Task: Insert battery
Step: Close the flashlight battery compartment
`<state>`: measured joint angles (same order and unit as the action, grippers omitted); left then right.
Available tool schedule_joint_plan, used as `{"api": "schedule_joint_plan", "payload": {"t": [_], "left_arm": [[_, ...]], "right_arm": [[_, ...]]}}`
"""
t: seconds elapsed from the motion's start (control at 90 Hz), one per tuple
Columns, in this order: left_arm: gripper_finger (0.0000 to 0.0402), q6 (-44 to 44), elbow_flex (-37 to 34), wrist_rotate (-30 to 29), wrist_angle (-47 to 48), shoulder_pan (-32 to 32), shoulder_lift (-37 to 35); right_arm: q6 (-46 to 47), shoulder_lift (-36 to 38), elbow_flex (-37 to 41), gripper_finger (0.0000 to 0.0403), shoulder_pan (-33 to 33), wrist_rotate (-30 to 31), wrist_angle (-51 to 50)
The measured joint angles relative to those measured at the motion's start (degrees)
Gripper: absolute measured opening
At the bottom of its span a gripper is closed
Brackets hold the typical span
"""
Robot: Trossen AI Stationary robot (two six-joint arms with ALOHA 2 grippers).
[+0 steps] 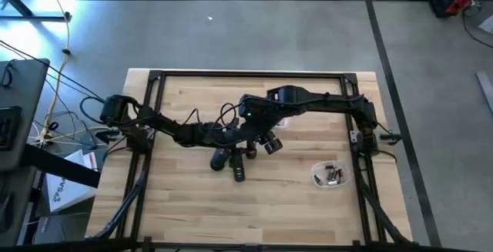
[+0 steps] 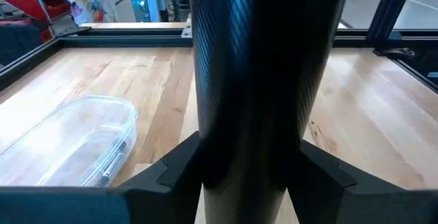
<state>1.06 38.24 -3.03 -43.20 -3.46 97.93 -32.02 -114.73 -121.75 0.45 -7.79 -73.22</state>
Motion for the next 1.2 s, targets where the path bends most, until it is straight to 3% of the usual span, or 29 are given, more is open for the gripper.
{"api": "schedule_joint_plan", "payload": {"t": [0.489, 0.633, 0.833, 0.978, 1.2], "left_arm": [[0.0156, 0.42, 0.00, -1.12, -0.27, -0.02, 0.00], [0.0156, 0.46, 0.11, -1.86, -0.35, 0.02, 0.00], [0.0156, 0.42, 0.13, -1.70, -0.41, 0.04, 0.00], [0.0156, 0.09, 0.15, 4.19, -1.29, 0.76, 0.07], [0.0156, -0.86, 0.09, 14.87, -2.41, 1.92, 0.20]], "right_arm": [[9.69, -0.55, -0.11, 0.0125, -0.13, -1.23, -1.22], [13.88, -0.55, -0.14, 0.0124, 0.47, 3.08, -1.48], [8.61, -0.57, -0.14, 0.0123, 1.89, 5.15, -1.55], [0.98, -0.59, -0.11, 0.0123, 2.57, 5.03, -1.38], [-4.01, -0.68, -0.05, 0.0123, 2.63, -0.28, -0.61]]}}
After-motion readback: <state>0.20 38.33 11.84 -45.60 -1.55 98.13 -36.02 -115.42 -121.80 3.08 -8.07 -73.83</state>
